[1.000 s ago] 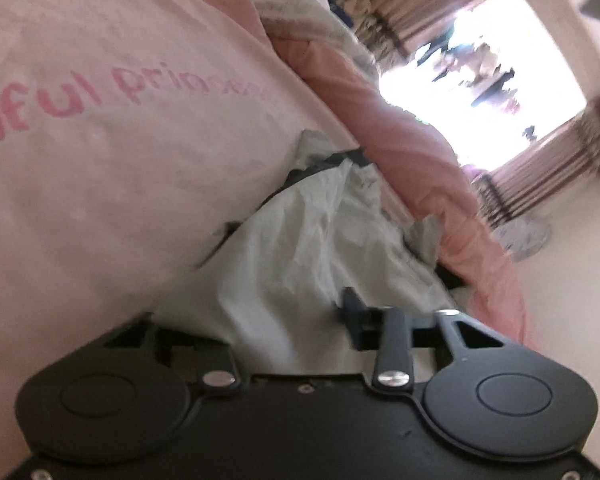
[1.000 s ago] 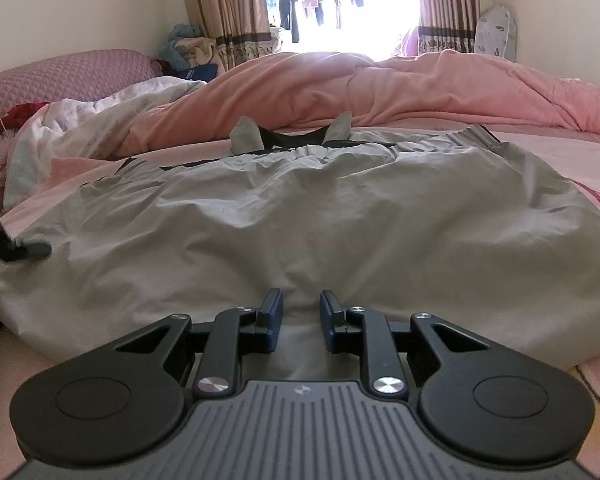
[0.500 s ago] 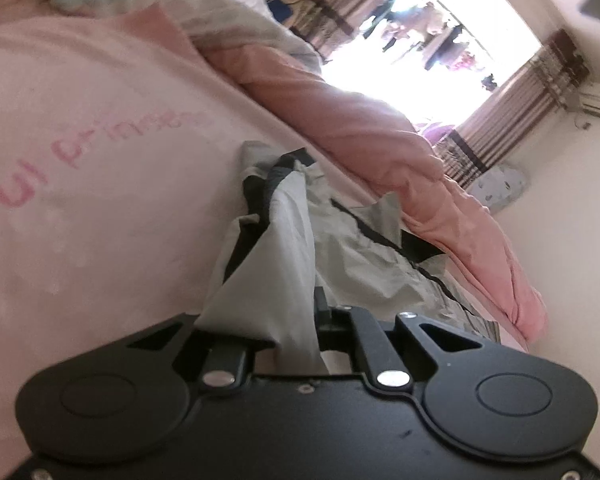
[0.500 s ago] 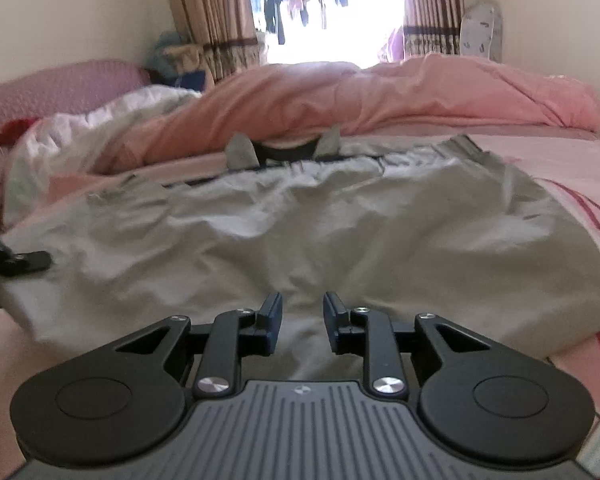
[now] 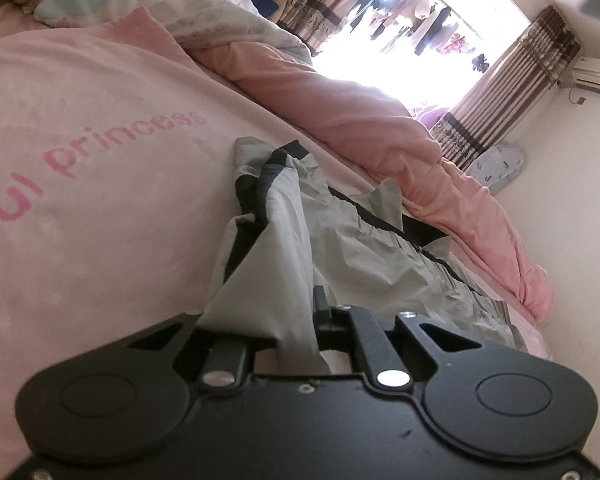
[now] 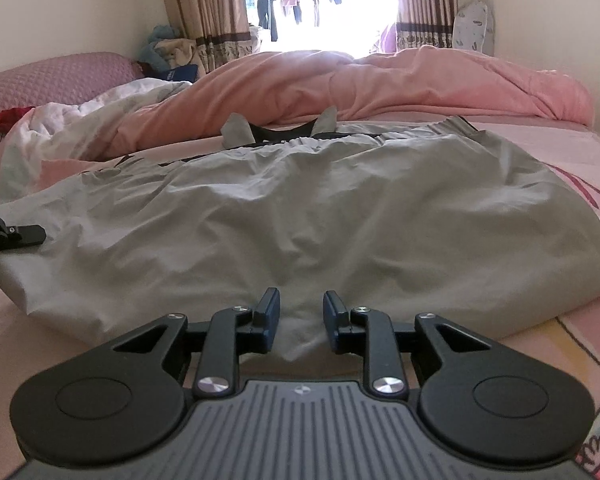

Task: Fold large clothes
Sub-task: 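Grasp the jacket side edge with the left gripper and lift it, then fold the lifted side over the jacket and open the left gripper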

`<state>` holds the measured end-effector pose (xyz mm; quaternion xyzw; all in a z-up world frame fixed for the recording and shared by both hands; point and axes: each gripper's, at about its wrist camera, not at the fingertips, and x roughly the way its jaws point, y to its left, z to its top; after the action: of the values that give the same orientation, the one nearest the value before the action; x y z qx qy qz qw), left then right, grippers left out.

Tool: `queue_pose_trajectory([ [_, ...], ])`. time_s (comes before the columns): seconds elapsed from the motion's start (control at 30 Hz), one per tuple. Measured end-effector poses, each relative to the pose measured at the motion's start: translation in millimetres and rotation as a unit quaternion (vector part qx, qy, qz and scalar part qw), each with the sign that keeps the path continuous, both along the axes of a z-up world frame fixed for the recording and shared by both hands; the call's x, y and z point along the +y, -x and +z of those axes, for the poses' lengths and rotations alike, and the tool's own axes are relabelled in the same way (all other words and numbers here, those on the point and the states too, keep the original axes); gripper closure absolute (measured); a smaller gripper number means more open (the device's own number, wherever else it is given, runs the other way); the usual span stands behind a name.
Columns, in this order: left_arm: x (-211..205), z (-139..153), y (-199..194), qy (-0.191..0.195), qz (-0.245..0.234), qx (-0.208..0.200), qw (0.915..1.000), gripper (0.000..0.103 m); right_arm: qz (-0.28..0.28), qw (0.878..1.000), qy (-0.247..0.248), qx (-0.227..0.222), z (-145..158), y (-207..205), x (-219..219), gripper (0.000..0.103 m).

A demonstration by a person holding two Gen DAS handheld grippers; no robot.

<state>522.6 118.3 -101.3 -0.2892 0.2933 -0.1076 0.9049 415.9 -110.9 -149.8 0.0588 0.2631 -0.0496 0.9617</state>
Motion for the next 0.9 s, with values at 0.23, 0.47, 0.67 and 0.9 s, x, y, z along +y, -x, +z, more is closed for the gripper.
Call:
queue_pose_trajectory([
  [0.23, 1, 6, 4, 0.012, -0.007, -0.010, 0.9999, 0.098, -0.017, 0.999, 0.021, -0.028, 29, 10, -14, 0.068],
  [0.47, -8, 21, 6, 0.026, -0.030, -0.044, 0.9982, 0.100, -0.032, 0.999, 0.016, 0.004, -4, -3, -33, 0.068],
  [0.67, -51, 66, 5, 0.020, -0.110, -0.104, 0.9883, 0.101, -0.026, 1.000, 0.000, 0.014, 2, -7, -36, 0.068],
  [0.9, -167, 105, 2, 0.015, -0.231, -0.139, 0.9628, 0.101, -0.069, 0.997, -0.042, -0.013, 30, 20, -95, 0.068],
])
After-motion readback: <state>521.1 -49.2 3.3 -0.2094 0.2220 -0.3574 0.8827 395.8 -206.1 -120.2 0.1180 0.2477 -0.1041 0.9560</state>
